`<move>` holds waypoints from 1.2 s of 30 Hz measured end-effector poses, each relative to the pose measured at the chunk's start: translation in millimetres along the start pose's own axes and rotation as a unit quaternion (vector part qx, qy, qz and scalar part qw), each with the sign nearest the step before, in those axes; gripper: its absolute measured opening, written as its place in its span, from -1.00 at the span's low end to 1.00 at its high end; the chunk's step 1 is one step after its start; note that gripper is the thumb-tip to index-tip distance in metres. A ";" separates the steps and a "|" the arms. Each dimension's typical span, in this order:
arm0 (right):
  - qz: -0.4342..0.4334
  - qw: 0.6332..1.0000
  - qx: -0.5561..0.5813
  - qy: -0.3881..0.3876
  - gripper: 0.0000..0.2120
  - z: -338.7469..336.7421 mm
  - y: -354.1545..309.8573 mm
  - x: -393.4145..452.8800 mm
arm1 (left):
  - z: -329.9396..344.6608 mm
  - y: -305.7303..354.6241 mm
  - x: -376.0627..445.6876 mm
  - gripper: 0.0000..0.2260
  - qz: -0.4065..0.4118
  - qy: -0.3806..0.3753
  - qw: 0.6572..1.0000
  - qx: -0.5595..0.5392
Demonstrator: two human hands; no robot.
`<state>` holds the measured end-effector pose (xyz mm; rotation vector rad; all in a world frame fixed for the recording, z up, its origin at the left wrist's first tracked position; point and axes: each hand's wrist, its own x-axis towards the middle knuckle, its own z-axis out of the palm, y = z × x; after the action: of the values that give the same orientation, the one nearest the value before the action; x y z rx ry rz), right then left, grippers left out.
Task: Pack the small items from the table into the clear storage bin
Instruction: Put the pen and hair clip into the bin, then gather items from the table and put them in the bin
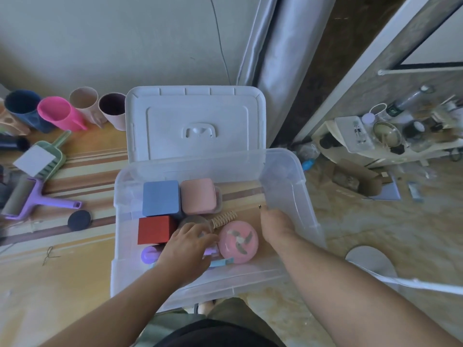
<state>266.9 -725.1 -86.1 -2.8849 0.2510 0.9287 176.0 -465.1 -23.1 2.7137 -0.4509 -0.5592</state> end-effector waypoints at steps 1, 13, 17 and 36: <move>0.007 1.000 0.005 -0.015 -0.60 1.5 0.2 -0.9 | 0.5 -1.1 -1.1 -0.63 0.001 0.002 1.000 -0.001; -0.058 0.996 -0.064 0.009 -0.79 -29.7 -22.2 -22.6 | -48.1 -21.0 -42.8 -0.84 0.018 0.167 0.982 -0.085; -0.216 0.944 0.040 0.245 -0.78 -66.6 -92.6 -38.9 | -65.5 -66.8 -64.7 -0.80 -0.023 0.258 0.960 -0.106; -0.262 0.961 -0.010 -0.087 -0.60 85.1 -496.2 -79.9 | -12.3 -385.5 -222.6 -0.72 -0.383 0.107 0.909 -0.121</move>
<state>247.2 -215.7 -85.9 -2.6399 -0.5145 1.0567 78.2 -35.4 -87.1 2.5845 0.7312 -0.4431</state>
